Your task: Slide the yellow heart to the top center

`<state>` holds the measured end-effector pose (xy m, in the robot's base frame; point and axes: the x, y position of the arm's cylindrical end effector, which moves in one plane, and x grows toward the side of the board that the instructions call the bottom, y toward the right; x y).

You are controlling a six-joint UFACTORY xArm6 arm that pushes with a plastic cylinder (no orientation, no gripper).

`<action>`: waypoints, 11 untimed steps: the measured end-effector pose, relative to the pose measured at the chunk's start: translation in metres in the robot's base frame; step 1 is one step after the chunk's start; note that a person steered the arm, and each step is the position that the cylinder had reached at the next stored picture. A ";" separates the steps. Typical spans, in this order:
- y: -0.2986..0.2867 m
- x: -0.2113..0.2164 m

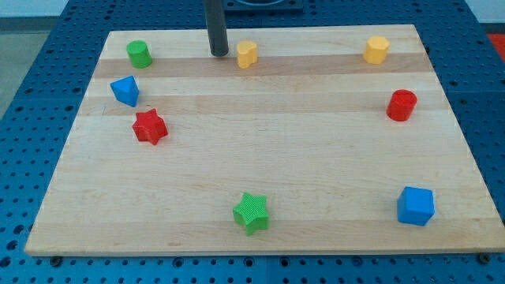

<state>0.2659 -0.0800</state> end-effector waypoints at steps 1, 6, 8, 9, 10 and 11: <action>0.000 0.013; 0.037 0.015; 0.025 0.027; -0.006 0.055; -0.012 0.059; -0.012 0.059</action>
